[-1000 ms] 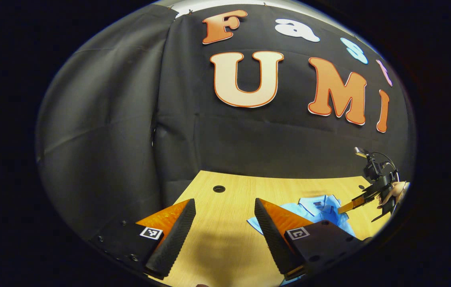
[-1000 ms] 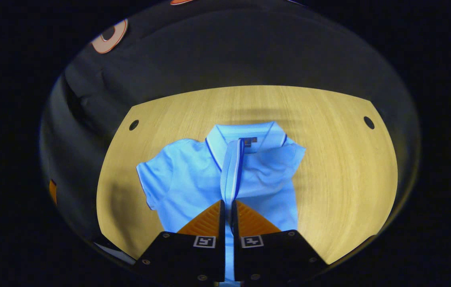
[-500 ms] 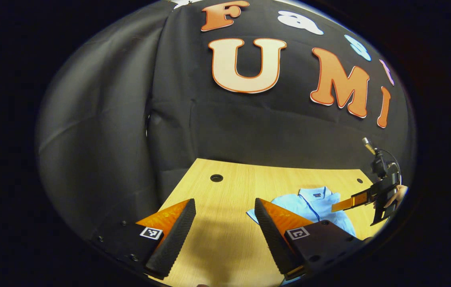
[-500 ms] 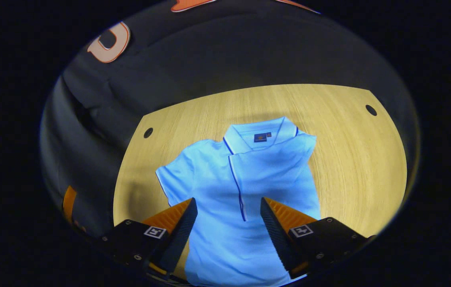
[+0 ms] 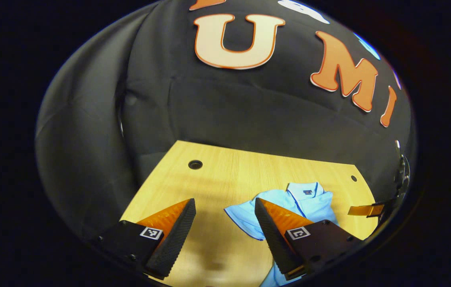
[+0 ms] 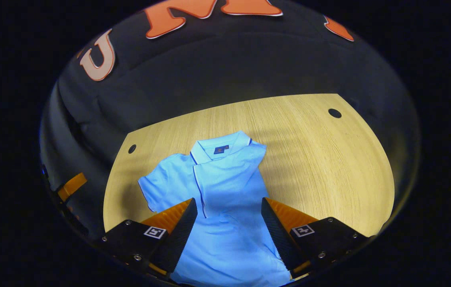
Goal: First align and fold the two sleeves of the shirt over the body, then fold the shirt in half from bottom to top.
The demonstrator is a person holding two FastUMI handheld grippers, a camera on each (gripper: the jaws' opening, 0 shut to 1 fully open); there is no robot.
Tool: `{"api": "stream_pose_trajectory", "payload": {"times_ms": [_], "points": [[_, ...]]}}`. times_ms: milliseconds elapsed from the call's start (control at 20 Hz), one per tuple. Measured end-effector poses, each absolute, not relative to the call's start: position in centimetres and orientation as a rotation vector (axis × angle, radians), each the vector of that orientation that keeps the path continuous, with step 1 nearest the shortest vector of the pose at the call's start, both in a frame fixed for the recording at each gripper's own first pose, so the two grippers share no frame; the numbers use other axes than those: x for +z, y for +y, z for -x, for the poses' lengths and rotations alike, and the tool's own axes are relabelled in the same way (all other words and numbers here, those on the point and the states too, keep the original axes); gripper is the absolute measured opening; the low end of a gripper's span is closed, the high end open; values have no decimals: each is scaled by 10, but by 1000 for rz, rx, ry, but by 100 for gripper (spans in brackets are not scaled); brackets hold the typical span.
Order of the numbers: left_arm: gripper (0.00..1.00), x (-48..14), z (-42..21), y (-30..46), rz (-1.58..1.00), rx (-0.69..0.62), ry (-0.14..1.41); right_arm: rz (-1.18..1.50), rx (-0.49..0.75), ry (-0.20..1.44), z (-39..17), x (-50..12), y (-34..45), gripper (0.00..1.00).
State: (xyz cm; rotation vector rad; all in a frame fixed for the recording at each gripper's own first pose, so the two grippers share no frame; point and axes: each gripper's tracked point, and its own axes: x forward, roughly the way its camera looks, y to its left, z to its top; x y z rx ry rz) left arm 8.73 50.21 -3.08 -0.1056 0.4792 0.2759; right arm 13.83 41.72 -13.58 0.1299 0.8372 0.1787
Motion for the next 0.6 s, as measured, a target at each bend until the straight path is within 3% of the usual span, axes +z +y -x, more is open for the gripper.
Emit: {"api": "stream_pose_trajectory", "payload": {"times_ms": [250,600], "points": [[97,-68,-127,491,187,243,645,-168,131,860,-129,-144,368,99],[96,-170,-159,480,261,263,962,-265,89,913,-122,-167,320,98]]}}
